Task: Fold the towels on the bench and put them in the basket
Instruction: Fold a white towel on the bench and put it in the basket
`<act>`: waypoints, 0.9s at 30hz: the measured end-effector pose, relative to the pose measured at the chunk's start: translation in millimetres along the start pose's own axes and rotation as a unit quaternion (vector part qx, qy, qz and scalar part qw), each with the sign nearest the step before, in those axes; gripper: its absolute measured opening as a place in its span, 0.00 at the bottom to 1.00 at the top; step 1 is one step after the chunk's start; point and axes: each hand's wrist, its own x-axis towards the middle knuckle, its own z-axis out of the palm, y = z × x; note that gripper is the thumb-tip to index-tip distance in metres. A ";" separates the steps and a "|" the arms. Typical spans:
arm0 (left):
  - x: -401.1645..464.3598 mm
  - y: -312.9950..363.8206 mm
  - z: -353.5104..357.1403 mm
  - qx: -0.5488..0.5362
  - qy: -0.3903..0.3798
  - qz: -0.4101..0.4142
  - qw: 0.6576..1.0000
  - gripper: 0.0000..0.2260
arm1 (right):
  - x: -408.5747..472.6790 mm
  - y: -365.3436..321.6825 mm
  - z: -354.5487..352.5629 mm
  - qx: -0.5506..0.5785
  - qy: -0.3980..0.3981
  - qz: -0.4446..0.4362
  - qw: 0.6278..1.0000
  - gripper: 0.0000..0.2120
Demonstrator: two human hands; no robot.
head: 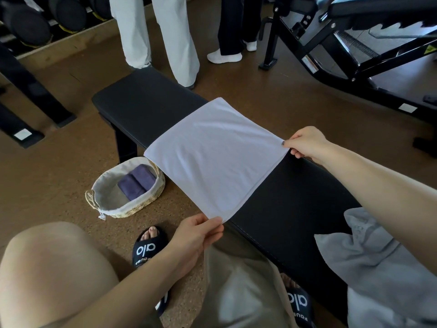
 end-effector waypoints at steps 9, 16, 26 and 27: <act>-2.2 -2.3 1.5 0.005 0.023 0.002 1.000 0.10 | -2.2 2.0 -2.8 -0.009 -0.008 -0.029 1.000 0.06; -3.6 -1.0 5.5 -0.029 0.044 0.004 0.999 0.07 | -3.1 1.8 -1.2 -0.001 0.008 -0.036 0.999 0.06; -7.9 5.7 -3.4 -0.019 0.067 0.039 0.997 0.09 | -9.7 -2.4 -3.8 0.100 -0.001 -0.003 0.995 0.06; -8.3 7.8 -3.3 -0.020 0.071 0.040 0.997 0.09 | -11.2 -4.4 -5.1 0.120 -0.008 0.007 0.993 0.07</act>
